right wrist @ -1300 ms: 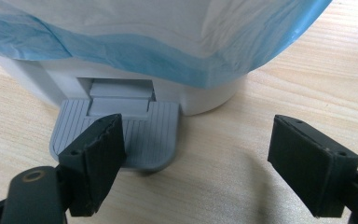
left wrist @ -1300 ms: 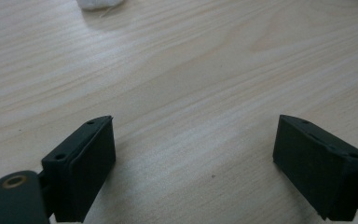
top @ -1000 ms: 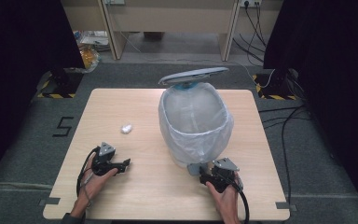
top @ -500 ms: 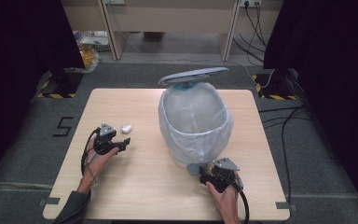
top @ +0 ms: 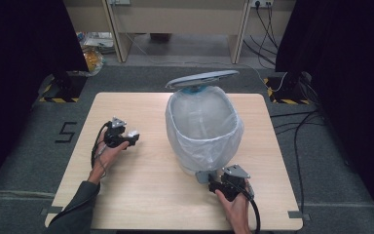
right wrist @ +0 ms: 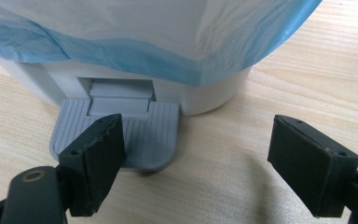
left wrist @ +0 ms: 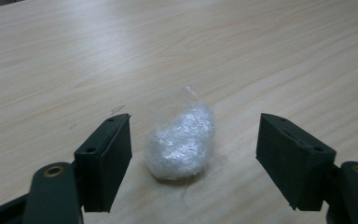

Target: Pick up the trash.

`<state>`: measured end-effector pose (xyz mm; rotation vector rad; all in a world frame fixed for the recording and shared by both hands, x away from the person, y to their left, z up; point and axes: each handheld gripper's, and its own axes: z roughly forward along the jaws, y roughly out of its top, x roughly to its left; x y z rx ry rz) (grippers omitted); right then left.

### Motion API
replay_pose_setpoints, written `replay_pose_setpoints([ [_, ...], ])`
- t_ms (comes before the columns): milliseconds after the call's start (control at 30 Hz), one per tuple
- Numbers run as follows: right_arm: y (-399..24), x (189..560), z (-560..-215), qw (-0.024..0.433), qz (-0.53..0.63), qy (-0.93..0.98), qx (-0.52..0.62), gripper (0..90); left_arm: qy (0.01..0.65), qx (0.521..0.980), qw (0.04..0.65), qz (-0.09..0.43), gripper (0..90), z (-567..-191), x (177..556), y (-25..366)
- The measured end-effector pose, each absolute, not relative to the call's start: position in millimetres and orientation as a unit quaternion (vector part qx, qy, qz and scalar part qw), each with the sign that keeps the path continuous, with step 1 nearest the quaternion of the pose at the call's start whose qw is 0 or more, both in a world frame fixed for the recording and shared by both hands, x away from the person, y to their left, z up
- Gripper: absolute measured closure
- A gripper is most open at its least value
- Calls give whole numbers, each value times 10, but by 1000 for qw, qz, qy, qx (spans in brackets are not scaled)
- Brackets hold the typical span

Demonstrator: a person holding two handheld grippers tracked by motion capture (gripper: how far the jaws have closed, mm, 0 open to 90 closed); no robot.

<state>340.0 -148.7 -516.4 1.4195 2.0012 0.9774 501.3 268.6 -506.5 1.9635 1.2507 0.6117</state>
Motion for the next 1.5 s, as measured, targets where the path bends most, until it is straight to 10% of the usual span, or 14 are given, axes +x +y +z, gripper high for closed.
replay_pose_setpoints([
  [500,-1485,3399,-5163,248,359,734,520,188,477,772,347,238,541,-5177,5049,2673],
  [1500,-1491,3404,-5164,247,358,735,520,188,455,756,425,202,552,-4665,4484,2565],
])
